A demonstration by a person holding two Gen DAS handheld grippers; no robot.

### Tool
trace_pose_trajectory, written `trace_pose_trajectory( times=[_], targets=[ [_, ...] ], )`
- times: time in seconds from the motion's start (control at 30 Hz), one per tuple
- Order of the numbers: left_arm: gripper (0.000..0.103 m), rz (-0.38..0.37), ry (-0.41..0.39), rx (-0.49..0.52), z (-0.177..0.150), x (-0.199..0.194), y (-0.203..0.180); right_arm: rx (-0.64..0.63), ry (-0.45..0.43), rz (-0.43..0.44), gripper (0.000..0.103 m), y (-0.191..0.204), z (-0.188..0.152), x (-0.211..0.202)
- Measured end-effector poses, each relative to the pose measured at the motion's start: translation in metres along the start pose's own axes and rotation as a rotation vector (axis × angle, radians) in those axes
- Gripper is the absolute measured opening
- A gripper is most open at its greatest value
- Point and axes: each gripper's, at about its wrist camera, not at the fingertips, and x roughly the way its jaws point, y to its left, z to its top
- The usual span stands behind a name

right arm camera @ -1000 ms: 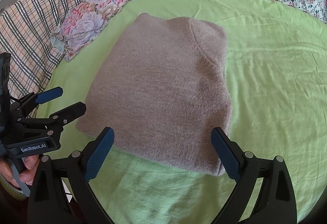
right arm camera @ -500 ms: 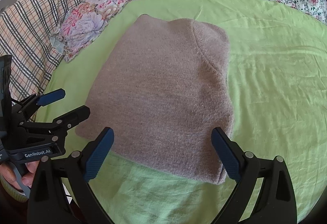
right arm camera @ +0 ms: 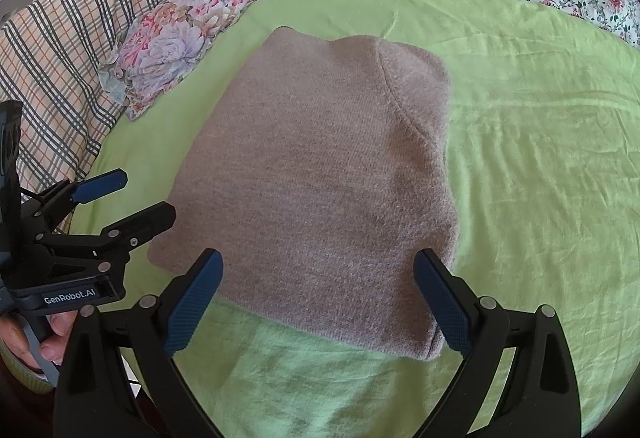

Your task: Fold small clothes

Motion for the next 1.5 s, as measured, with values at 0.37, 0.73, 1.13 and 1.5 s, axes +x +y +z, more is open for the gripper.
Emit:
trace_pose_trajectory(
  times=[0.37, 0.73, 1.13, 1.5],
  targets=[
    [0.091, -0.003, -0.006, 0.007, 0.002, -0.002, -0.001, 0.0, -0.008, 0.0, 0.096, -0.005, 0.001, -0.004],
    [0.092, -0.005, -0.007, 0.009, 0.003, -0.002, -0.001, -0.006, -0.01, 0.005, 0.096, -0.005, 0.003, -0.005],
    [0.093, -0.004, -0.015, 0.007, 0.004, -0.004, -0.002, -0.013, -0.011, 0.007, 0.097, -0.006, 0.006, -0.007],
    [0.093, -0.006, -0.017, 0.003, 0.004, -0.005, -0.002, -0.015, -0.012, 0.01, 0.097, -0.007, 0.009, -0.008]
  ],
)
